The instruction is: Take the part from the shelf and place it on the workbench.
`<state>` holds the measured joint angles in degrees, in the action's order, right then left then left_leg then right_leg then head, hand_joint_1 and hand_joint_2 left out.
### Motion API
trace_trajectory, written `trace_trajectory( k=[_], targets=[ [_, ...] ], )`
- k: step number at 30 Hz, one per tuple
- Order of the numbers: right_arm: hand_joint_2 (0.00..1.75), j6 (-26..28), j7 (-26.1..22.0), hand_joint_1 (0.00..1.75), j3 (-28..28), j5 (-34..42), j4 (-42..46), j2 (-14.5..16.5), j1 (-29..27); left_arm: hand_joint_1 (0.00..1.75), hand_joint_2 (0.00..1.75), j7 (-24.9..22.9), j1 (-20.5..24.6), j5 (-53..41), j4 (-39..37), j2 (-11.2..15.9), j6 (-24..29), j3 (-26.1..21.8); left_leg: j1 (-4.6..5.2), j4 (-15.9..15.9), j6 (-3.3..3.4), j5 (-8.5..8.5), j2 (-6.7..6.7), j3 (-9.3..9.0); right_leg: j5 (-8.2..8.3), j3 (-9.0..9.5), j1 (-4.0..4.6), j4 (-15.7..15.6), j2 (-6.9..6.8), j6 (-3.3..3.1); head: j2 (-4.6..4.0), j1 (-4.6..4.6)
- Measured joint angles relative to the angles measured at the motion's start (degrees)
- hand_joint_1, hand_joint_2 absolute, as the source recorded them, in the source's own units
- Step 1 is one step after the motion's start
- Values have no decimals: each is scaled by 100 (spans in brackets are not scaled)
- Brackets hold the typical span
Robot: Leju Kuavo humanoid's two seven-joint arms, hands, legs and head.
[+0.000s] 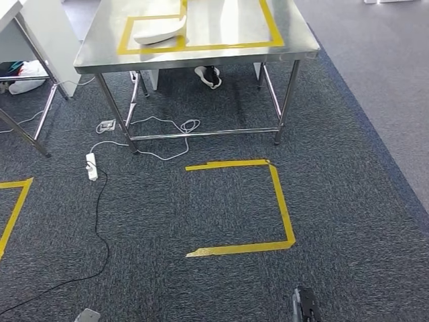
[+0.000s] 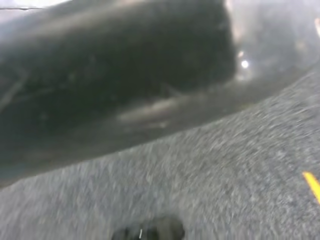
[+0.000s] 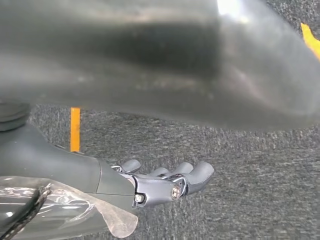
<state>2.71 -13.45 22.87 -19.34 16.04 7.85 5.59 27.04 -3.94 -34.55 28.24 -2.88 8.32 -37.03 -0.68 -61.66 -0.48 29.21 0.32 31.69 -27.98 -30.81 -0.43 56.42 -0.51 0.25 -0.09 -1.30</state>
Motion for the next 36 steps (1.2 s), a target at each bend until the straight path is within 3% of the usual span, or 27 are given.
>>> trace_trajectory(
  k=[2, 4, 5, 8, 9, 10, 14, 17, 20, 22, 24, 26, 27, 29, 31, 33, 35, 36],
  targets=[
    [0, 15, -24, 0, -12, 11, 0, 0, 1, 0, 0, -17, 40, 12, -244, -75, -14, -91, 21, 387, 58, -67, -5, -178, 27, -35, 12, 15, -9, 66, 0, 5],
    [0, 24, -31, 0, -15, 15, 0, 0, -4, 0, 0, -35, 49, 1, -415, -148, -17, -140, 44, 415, 127, -80, -12, -151, 69, -59, 11, -4, -15, 144, 0, 7],
    [0, 28, -35, 0, -15, 19, 1, -2, -7, 0, 0, -55, 52, -11, -484, -181, -19, -159, 46, 441, 143, -101, -13, -148, 63, -62, 8, -28, -15, 136, 0, 8],
    [0, 72, -43, 0, -16, 57, 4, -13, -6, 0, 0, -243, 85, -46, -659, -258, -27, -218, 41, 516, 142, -148, -18, -157, 33, -97, 17, -89, -14, -139, 0, 36],
    [0, 97, -43, 0, -16, 78, 4, -14, -6, 0, 0, -343, 95, -64, -720, -284, -28, -244, 50, 517, 155, -151, -19, -153, 45, -105, 15, -96, -14, -198, 0, 42],
    [0, 130, -44, 0, -16, 98, 4, -15, -12, 0, 0, -442, 102, -86, -783, -319, -19, -269, 64, 515, 172, -152, -18, -151, 62, -104, 6, -100, -13, -176, 0, 39],
    [0, 288, -58, 0, -16, 131, 4, -15, -55, 0, 0, -648, 106, -123, -953, -450, 50, -374, 115, 497, 236, -176, -17, -119, 184, -97, -49, -120, -7, 53, 0, 39],
    [0, 431, -72, 0, -16, 131, 4, -15, -74, 0, 0, -662, 106, -158, -1002, -512, 80, -449, 143, 478, 268, -193, -17, -71, 228, -98, -75, -134, -7, 168, 0, 37],
    [0, 644, -91, 0, -17, 139, 9, -9, -84, 0, 0, -652, 120, -240, -1008, -528, 110, -526, 158, 544, 364, -253, -33, -76, 253, -85, -102, -196, -38, 311, 0, 30],
    [0, 768, -98, 0, -16, 164, 19, -16, -83, 0, 0, -633, 142, -304, -1008, -541, 130, -576, 119, 672, 429, -346, -57, -112, 34, -185, -96, 12, -24, 333, 0, 41],
    [0, 849, -97, 0, -15, 202, 27, -23, -87, 0, 0, -616, 152, -387, -1009, -555, 143, -611, 100, 704, 444, -391, -94, -94, -403, -464, -93, 684, 15, 317, 0, 48],
    [0, 906, -91, 0, -14, 233, 30, -24, -107, 0, 0, -609, 154, -492, -1018, -562, 151, -627, 92, 677, 423, -407, -155, -41, -669, -698, -103, 1317, 29, 329, 0, 45],
    [0, 931, -89, 0, -14, 244, 32, -24, -118, 0, 0, -609, 155, -550, -1027, -564, 157, -629, 80, 656, 400, -415, -202, -14, -651, -687, -115, 1370, 31, 344, 0, 44],
    [0, 968, -87, 0, -14, 260, 39, -24, -128, 0, 0, -616, 168, -655, -1052, -567, 171, -629, 40, 571, 320, -412, -322, 50, -378, -340, -169, 847, 106, 394, 0, 45],
    [0, 992, -86, 0, -14, 268, 46, -23, -127, 0, 0, -626, 192, -724, -1070, -562, 184, -629, 22, 423, 209, -376, -443, 149, -248, 29, -222, 222, 349, 418, 0, 47],
    [0, 1008, -84, 0, -13, 273, 50, -23, -143, 0, 0, -629, 207, -755, -1076, -556, 192, -631, 17, 330, 116, -366, -552, 232, -303, 121, -215, 72, 450, 347, 0, 42],
    [0, 1031, -80, 0, -8, 278, 58, -27, -154, 0, 0, -634, 194, -783, -1093, -553, 197, -634, -14, 318, 46, -391, -633, 265, -285, 134, -193, 107, 317, 233, 0, 38],
    [0, 1040, -79, 0, -5, 282, 63, -29, -151, 0, 0, -639, 182, -799, -1105, -550, 202, -636, -20, 262, 19, -353, -576, 295, -269, 143, -187, 111, 258, 188, 0, 27]
  ],
)
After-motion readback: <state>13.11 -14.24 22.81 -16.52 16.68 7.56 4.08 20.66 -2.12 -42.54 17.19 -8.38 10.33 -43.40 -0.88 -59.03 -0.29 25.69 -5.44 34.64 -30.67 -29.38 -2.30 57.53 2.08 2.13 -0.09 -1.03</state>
